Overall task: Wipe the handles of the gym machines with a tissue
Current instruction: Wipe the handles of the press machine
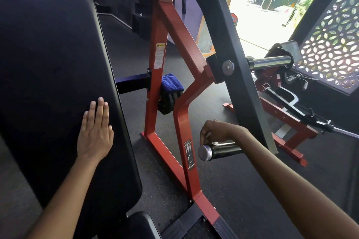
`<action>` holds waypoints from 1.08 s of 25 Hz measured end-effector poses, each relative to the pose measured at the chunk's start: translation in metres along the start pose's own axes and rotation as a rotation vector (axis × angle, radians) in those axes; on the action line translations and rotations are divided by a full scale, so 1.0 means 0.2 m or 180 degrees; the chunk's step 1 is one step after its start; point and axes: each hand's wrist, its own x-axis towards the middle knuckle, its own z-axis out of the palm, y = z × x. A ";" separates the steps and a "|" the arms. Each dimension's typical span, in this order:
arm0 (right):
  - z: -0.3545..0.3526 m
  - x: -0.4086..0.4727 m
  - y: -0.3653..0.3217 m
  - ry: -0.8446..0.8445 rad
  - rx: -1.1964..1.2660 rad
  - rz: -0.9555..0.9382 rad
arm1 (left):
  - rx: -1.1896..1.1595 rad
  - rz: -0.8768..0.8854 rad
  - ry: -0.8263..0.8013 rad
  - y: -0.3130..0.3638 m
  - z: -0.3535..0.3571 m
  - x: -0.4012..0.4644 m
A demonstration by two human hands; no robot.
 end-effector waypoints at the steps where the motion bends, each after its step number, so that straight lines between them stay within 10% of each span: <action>1: 0.01 -0.01 0.01 0.0047 0.0110 -0.0121 | -0.0007 -0.0006 0.0005 0.00 0.00 0.00; 20: 0.15 -0.01 0.51 0.0660 -0.0346 0.1121 | 0.0163 -0.0011 0.0092 -0.01 0.03 0.00; 27: 0.55 -0.29 0.53 0.3590 0.1343 0.1354 | 0.0131 -0.0048 0.0114 0.01 0.03 0.00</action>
